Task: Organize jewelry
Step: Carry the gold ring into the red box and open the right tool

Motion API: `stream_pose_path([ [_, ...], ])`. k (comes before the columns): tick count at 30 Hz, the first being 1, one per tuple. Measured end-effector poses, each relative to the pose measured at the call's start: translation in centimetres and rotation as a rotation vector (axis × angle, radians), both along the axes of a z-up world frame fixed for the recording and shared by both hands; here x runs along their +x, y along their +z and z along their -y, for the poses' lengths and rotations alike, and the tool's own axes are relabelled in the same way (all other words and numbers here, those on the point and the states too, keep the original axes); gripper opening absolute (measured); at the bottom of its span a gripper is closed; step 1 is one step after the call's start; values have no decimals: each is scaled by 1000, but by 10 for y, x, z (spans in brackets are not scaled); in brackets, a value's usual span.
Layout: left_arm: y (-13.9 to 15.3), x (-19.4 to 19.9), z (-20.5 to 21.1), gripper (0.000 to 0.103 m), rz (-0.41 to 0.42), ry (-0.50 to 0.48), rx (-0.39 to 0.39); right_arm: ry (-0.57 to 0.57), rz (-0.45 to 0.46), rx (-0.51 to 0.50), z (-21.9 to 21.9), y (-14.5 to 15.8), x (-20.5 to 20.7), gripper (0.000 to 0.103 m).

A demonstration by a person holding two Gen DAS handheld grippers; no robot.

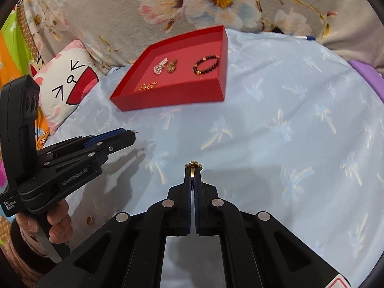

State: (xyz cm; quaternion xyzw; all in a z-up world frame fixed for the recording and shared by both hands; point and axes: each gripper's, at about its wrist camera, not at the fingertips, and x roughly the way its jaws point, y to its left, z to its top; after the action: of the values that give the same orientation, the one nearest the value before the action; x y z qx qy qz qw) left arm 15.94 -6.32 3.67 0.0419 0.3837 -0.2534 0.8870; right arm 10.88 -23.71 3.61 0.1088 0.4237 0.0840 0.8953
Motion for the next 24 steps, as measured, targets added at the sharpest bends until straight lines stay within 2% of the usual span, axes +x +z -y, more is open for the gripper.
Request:
stream_pose_path([
  [7,29,29,-26,16,66,82,-3,38,62,-19,-8,34,48,1],
  [13,47,75,-39,16,88,145,-28,39,81,3,-10,52,107,1],
  [18,48,116,-40,16,102,188,-20,19,90,-10,-14,54,155,1],
  [24,34,160,-35,16,70,204,2,8,66,-17,-22,37,209,1],
])
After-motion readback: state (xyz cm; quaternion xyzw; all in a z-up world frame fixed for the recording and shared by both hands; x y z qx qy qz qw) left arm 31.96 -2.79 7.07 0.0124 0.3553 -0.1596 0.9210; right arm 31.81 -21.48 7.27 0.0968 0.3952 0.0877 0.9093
